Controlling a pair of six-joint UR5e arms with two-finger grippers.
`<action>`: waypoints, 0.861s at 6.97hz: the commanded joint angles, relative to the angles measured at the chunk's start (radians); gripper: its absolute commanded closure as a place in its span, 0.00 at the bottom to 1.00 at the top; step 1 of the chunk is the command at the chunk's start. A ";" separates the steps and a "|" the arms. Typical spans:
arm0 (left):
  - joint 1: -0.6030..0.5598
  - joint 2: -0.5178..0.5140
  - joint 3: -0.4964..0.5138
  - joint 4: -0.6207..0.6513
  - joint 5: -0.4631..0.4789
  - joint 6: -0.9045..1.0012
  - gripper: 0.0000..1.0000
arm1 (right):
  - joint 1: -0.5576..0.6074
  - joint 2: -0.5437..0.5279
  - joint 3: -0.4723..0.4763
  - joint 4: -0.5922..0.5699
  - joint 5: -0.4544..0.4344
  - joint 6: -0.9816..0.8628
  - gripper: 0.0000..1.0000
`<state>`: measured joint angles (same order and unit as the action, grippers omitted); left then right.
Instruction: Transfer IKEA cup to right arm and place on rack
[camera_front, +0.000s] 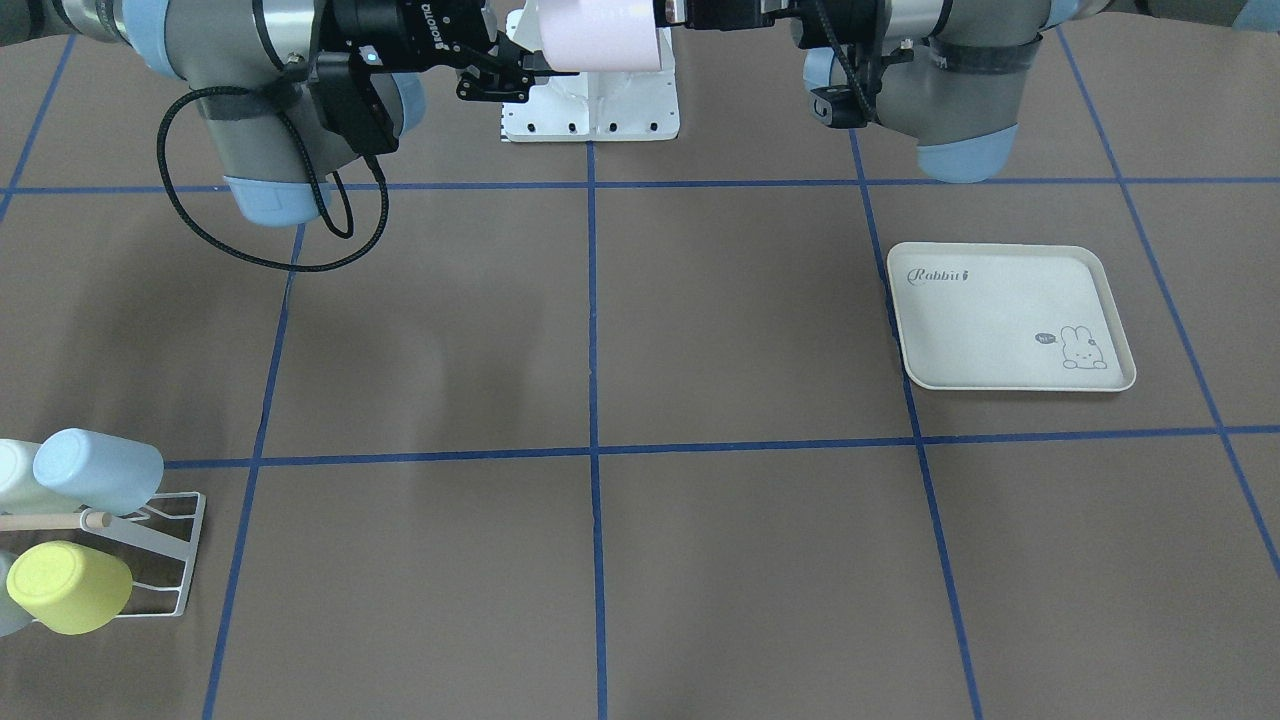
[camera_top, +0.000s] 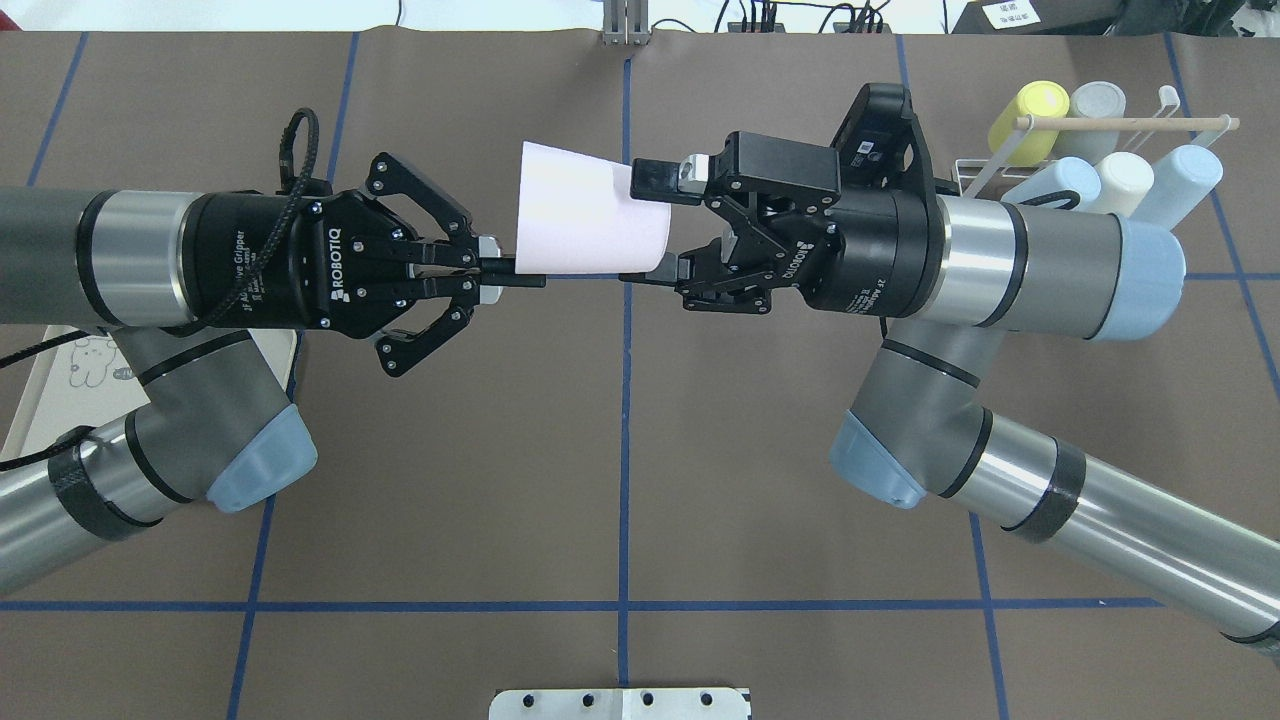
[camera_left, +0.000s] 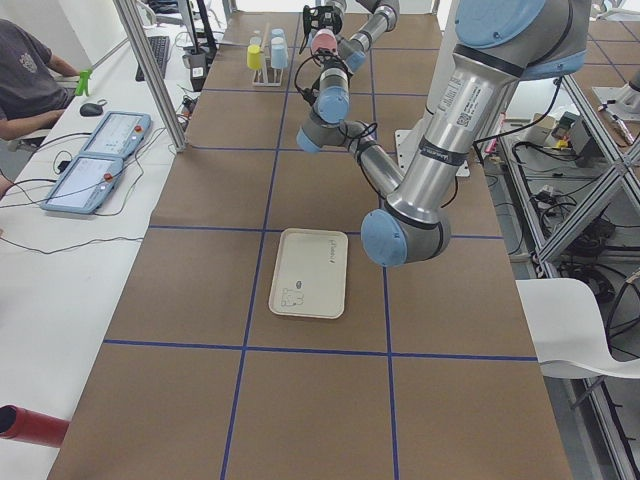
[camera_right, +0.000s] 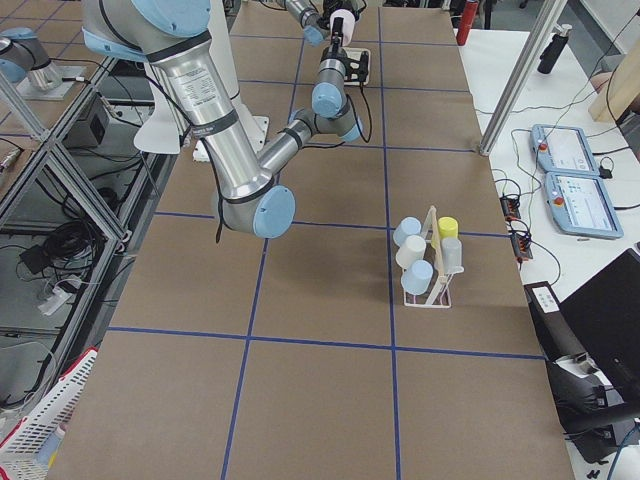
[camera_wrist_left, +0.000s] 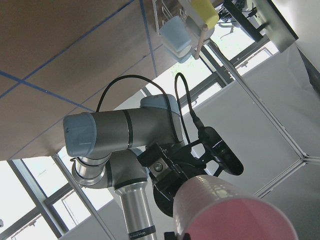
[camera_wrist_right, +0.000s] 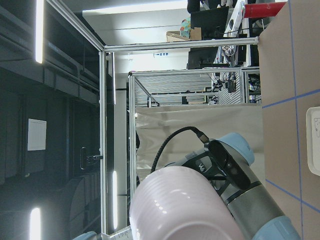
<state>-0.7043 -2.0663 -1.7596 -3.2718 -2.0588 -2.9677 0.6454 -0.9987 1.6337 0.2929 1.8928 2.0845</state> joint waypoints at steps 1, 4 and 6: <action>0.003 0.000 -0.001 0.000 0.000 -0.001 1.00 | -0.003 0.000 0.000 0.003 -0.003 0.000 0.06; 0.005 0.000 -0.001 0.000 0.014 0.001 1.00 | -0.016 -0.012 0.002 0.031 -0.006 0.000 0.07; 0.005 0.000 -0.001 -0.002 0.012 0.001 1.00 | -0.015 -0.012 0.002 0.032 -0.006 0.000 0.26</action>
<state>-0.6998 -2.0663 -1.7610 -3.2724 -2.0465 -2.9667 0.6309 -1.0102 1.6352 0.3239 1.8869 2.0847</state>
